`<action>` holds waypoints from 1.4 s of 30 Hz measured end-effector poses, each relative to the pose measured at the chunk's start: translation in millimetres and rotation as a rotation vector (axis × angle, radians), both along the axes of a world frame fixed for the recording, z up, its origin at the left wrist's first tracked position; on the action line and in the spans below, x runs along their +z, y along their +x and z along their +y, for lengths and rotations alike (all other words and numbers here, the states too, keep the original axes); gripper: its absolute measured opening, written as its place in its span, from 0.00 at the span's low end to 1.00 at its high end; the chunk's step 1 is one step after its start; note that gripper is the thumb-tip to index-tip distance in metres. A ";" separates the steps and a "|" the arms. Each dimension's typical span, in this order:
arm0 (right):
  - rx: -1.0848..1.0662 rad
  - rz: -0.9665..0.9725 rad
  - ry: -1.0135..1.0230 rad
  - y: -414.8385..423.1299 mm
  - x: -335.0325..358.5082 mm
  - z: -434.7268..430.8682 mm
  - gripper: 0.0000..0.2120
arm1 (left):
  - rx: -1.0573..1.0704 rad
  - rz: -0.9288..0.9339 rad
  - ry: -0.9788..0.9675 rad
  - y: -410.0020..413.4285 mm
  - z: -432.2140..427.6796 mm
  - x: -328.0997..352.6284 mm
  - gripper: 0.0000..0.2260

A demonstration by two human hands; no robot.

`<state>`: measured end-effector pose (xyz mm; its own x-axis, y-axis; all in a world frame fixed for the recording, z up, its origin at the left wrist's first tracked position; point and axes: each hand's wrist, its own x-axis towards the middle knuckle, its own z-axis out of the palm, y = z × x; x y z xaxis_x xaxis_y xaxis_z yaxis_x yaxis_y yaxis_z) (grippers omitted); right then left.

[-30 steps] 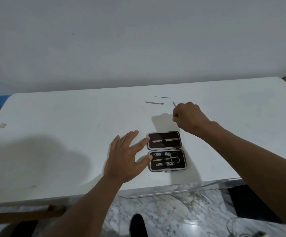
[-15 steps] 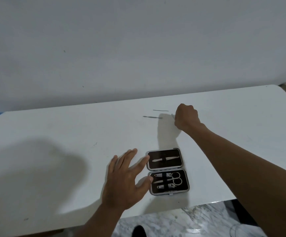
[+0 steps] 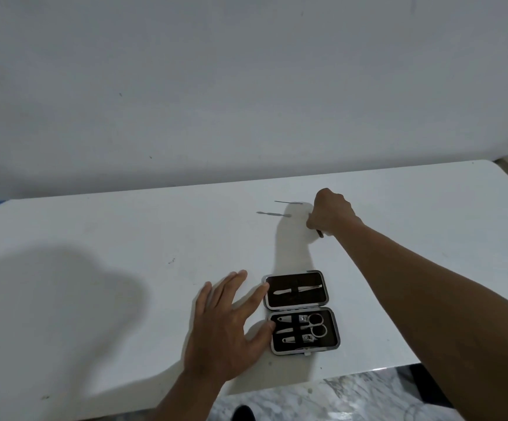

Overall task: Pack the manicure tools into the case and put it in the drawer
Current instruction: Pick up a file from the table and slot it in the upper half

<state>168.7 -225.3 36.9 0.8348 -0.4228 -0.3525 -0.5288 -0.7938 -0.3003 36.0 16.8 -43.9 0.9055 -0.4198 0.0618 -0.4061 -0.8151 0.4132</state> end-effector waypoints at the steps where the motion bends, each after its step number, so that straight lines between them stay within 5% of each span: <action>1: -0.008 -0.010 -0.004 -0.1 0.4 0.5 0.12 | 0.000 0.001 -0.001 -0.1 -0.1 0.3 0.27; 5: -0.002 -0.050 -0.048 -1.1 -0.2 7.5 0.05 | -0.001 0.003 -0.008 -0.1 -0.5 0.8 0.27; 17: 0.127 -0.049 -0.210 -3.4 -4.0 20.1 0.09 | -0.009 0.007 -0.022 -0.1 -0.1 0.8 0.26; 21: 0.090 -0.010 -0.166 6.3 1.0 14.8 0.14 | -0.014 0.002 -0.034 0.3 0.2 1.0 0.25; 33: 0.045 0.127 -0.088 14.9 8.9 14.9 0.04 | -0.045 0.022 0.047 1.8 0.9 2.4 0.27; 42: 0.066 0.037 -0.120 7.7 2.6 17.6 0.13 | -0.060 0.013 0.023 1.5 1.8 0.0 0.26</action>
